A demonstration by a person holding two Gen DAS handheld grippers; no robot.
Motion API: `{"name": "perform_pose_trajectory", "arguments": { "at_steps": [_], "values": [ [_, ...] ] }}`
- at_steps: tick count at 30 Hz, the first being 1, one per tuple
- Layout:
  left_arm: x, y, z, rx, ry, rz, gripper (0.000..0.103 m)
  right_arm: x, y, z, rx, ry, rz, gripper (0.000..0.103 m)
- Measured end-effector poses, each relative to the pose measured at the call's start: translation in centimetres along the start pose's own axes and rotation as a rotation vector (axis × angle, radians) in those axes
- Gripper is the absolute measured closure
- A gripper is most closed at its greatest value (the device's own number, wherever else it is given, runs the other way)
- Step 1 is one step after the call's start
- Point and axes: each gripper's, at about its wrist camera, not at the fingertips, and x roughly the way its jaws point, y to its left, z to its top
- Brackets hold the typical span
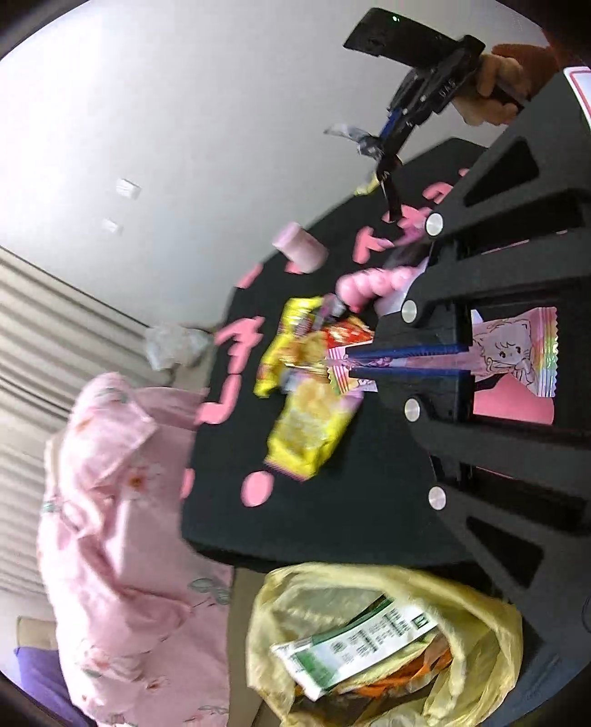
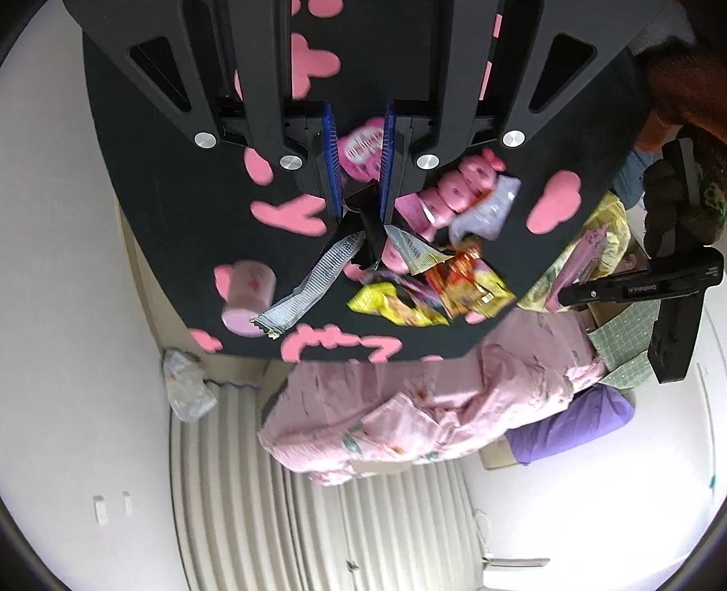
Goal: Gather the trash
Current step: 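Drop the pink wrapper into the trash bag with the left tool while the right tool drops the silver one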
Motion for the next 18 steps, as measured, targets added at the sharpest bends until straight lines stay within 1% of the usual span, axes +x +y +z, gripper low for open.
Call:
{"name": "perform_pose_trajectory", "arguments": {
  "at_steps": [3,9,13,18],
  "values": [
    [-1.8,0.1,0.5,0.013,-0.055,0.02,0.099,-0.5,1.5,1.4,-0.04,-0.024,0.014,0.086],
    [-4.1,1.7,0.7,0.009,-0.103,0.05,0.099,-0.7,5.1,4.2,-0.125,-0.062,0.066,0.086],
    [-5.7,4.2,1.2,-0.024,-0.139,0.084,0.099,0.1,8.3,6.3,-0.182,-0.073,0.127,0.086],
    [-9.4,9.0,2.7,-0.102,-0.236,0.167,0.099,2.6,13.7,9.4,-0.272,-0.071,0.238,0.086]
  ]
}}
